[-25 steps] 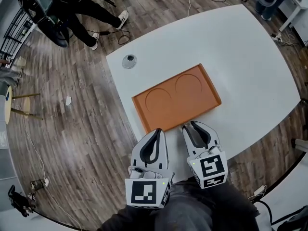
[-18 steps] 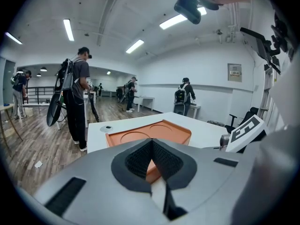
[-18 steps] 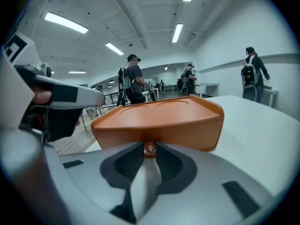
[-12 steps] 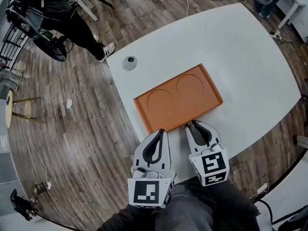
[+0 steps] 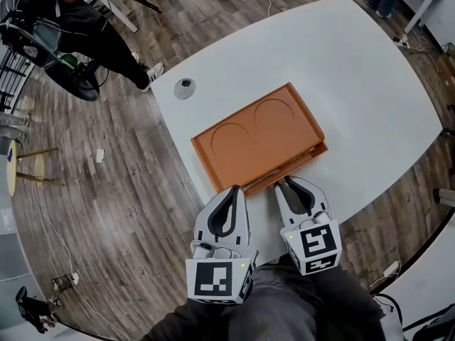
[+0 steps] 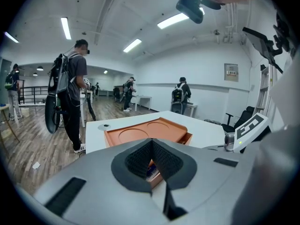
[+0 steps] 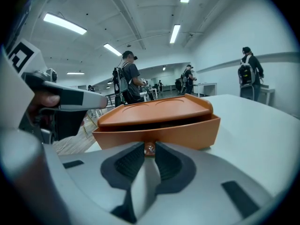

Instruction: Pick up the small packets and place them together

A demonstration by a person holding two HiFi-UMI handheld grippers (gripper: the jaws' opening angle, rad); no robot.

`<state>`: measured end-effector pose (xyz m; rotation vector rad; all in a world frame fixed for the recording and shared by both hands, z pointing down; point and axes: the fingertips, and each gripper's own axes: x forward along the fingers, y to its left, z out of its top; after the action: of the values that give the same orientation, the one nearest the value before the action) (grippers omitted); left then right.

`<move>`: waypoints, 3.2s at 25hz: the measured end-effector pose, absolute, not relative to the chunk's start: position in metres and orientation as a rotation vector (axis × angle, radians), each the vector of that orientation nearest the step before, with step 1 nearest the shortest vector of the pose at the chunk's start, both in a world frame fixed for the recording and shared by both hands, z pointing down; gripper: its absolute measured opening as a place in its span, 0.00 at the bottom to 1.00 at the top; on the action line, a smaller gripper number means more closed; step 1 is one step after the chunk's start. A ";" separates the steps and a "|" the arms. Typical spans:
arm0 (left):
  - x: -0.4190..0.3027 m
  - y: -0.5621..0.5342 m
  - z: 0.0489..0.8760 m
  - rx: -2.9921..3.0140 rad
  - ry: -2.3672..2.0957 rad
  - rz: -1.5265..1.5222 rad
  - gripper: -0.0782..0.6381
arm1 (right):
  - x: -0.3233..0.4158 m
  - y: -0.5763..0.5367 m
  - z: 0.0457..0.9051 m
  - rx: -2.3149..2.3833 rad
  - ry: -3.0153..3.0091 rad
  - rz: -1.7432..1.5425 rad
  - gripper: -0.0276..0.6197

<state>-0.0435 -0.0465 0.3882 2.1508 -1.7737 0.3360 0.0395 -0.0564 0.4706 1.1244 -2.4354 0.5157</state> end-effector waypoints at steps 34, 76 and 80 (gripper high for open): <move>-0.006 -0.015 0.392 2.262 -1.651 0.368 0.10 | 0.071 -0.008 0.472 1.230 -2.400 0.516 0.16; -0.018 -0.009 0.440 2.146 -1.570 0.441 0.10 | 0.083 0.005 0.472 1.263 -2.375 0.481 0.16; -0.018 -0.010 0.440 2.152 -1.575 0.457 0.10 | 0.084 0.005 0.471 1.271 -2.376 0.488 0.16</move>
<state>-0.0176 -0.0097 0.4395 2.1518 -1.5749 0.4569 0.0838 0.0045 0.4712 1.2709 -2.3757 0.4884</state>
